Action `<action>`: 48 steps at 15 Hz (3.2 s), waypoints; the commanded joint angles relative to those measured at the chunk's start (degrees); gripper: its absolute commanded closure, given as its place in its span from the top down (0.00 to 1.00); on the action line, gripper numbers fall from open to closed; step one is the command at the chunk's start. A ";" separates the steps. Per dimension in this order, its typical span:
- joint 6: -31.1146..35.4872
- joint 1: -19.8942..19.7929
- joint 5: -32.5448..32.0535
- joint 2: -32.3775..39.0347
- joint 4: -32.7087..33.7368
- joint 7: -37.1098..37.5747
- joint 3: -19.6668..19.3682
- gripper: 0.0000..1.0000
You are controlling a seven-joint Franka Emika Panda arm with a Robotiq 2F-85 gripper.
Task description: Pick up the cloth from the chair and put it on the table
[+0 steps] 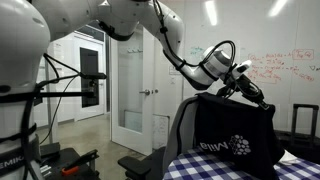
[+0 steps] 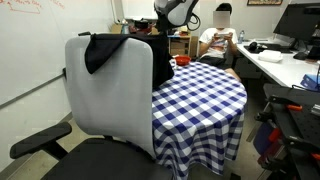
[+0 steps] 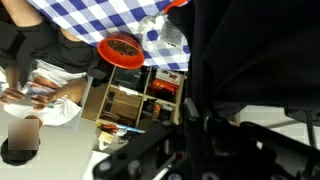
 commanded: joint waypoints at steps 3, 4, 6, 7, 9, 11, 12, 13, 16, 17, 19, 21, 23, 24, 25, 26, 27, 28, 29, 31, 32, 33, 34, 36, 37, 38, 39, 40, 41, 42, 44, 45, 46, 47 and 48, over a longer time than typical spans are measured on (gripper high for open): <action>7.38 10.79 -2.04 -8.01 -18.82 5.62 -10.04 0.05; 9.04 12.47 -1.54 -9.42 -21.89 5.56 -11.81 0.05; 12.12 16.53 -0.59 -11.58 -27.93 5.28 -16.33 0.06; 13.62 18.11 -0.08 -12.28 -30.29 4.46 -18.18 0.05; 16.18 21.14 1.00 -13.96 -34.33 2.24 -21.34 0.30; 18.89 24.60 2.56 -14.86 -38.14 0.15 -24.76 0.40; 19.75 26.14 3.74 -15.22 -39.59 -1.01 -26.17 0.49; 20.63 27.38 5.19 -15.62 -40.88 -2.34 -27.12 0.55; 22.11 31.54 9.84 -16.33 -43.49 -7.34 -29.77 0.76; 22.17 33.30 11.32 -16.62 -43.85 -9.04 -30.77 0.84; 21.65 36.37 13.79 -19.11 -44.23 -12.94 -31.89 0.99; 20.97 39.87 15.57 -22.13 -43.67 -17.15 -32.77 1.00; 19.61 43.39 17.07 -26.29 -42.26 -21.21 -32.88 1.00; 19.13 45.04 13.20 -28.45 -41.69 -19.18 -33.44 1.00; 18.03 46.93 13.19 -30.10 -40.37 -19.95 -33.32 1.00; 17.81 48.09 12.85 -32.03 -39.54 -20.30 -32.76 1.00; 16.81 49.27 12.74 -33.91 -38.08 -20.91 -32.01 1.00; 16.01 50.05 12.55 -36.02 -37.10 -21.74 -31.05 1.00; 13.43 51.02 12.14 -37.75 -35.54 -23.06 -30.39 1.00; 4.94 52.95 11.07 -40.22 -32.78 -25.67 -30.12 1.00; 1.09 53.62 10.50 -41.09 -31.71 -27.11 -30.17 1.00; -2.96 54.77 9.33 -42.12 -30.93 -28.73 -31.26 1.00; -6.75 55.26 8.51 -43.02 -30.02 -30.36 -31.50 1.00; -12.71 56.56 5.46 -45.84 -29.35 -34.19 -32.94 1.00; -14.47 57.44 2.99 -47.61 -29.53 -36.18 -34.08 1.00; -15.57 58.00 0.78 -49.51 -29.67 -38.31 -34.77 1.00; -15.85 58.50 -1.40 -51.93 -29.97 -40.48 -35.38 1.00; -16.28 58.63 -3.33 -54.14 -29.92 -42.47 -35.57 1.00; -15.57 58.37 -5.67 -56.54 -30.12 -44.24 -35.51 1.00; -14.92 57.58 -7.57 -58.89 -30.24 -45.72 -34.68 1.00; -14.17 54.94 -10.92 -63.83 -30.91 -48.16 -31.54 1.00; -14.50 53.35 -12.10 -66.51 -31.46 -49.15 -29.40 1.00; -15.75 51.67 -12.82 -69.29 -32.10 -49.94 -26.76 1.00; -18.88 50.10 -12.67 -71.95 -32.56 -50.23 -23.62 1.00; -21.62 48.42 -12.47 -74.37 -33.39 -50.33 -20.48 1.00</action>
